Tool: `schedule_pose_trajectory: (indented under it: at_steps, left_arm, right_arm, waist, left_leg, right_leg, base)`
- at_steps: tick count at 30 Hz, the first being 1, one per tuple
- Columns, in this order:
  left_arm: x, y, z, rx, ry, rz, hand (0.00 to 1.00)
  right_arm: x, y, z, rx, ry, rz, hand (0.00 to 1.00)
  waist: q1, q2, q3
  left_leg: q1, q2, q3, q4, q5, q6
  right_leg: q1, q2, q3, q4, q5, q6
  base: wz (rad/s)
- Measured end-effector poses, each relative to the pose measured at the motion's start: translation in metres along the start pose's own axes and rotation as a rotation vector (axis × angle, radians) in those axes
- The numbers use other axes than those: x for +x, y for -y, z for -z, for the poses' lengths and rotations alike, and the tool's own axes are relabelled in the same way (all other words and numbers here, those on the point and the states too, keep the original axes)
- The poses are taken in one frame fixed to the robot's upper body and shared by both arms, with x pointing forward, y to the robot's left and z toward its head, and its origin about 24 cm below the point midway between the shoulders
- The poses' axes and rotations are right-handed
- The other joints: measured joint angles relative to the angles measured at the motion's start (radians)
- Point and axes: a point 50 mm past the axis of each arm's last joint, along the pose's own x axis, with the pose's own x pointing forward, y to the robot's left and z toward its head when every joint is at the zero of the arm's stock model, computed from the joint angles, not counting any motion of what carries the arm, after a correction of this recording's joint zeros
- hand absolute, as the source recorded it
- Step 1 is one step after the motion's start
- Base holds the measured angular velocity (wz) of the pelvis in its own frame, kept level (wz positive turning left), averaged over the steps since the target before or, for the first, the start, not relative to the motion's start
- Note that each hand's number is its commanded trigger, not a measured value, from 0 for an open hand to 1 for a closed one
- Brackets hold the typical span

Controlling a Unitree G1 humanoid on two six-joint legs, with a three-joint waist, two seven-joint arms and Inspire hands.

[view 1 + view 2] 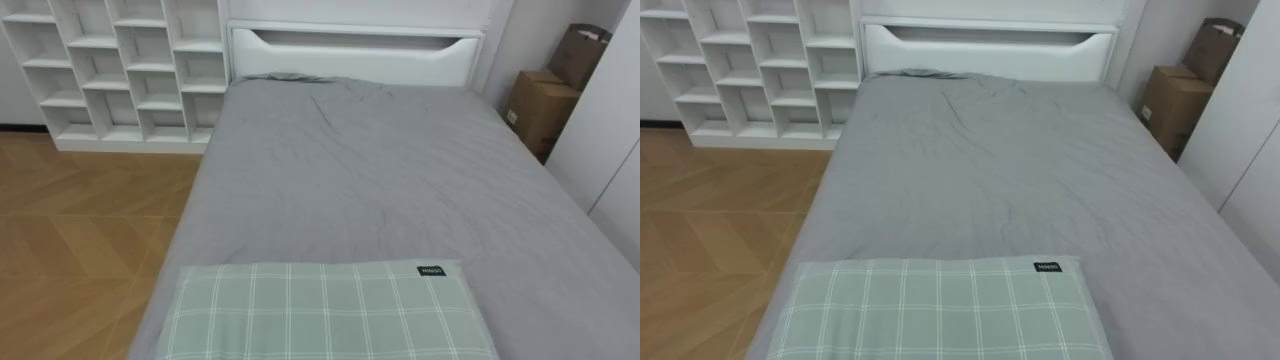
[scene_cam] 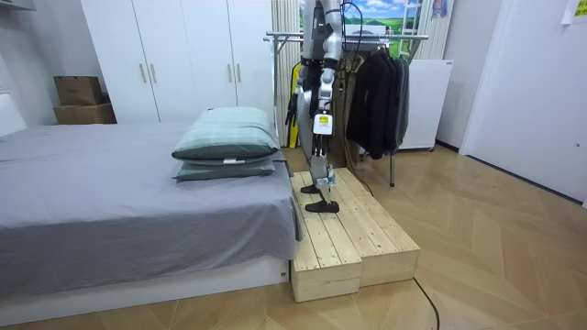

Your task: Hang clothes

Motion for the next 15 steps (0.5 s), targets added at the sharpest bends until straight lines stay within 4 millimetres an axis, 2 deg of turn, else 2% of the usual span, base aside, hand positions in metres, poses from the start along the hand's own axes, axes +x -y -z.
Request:
schedule_pose_trajectory:
  at_steps: [6, 15]
  left_arm:
    - [0.0002, 0.0004, -0.0029, 0.025, 0.01, 0.014, 0.0]
    - [0.0002, 0.0005, -0.0032, 0.025, 0.014, 0.017, 0.0]
  right_arm:
    - [0.0, -0.0008, -0.0002, 0.002, 0.002, -0.016, 0.0]
    - [-0.0001, -0.0013, -0.0005, 0.002, 0.005, -0.027, 0.0]
  waist:
    - [-0.001, -0.004, 0.0025]
    - [-0.003, -0.004, 0.0022]
  left_leg:
    - [0.0, -0.001, -0.007, 0.0, 0.0, 0.0]
    - [0.0, -0.001, -0.008, 0.0, 0.0, 0.0]
  right_leg:
    - [0.0, 0.0, -0.001, 0.0, 0.0, 0.0]
    - [0.0, 0.0, -0.001, 0.0, 0.0, 0.0]
  base:
    - [0.0]
    - [0.0]
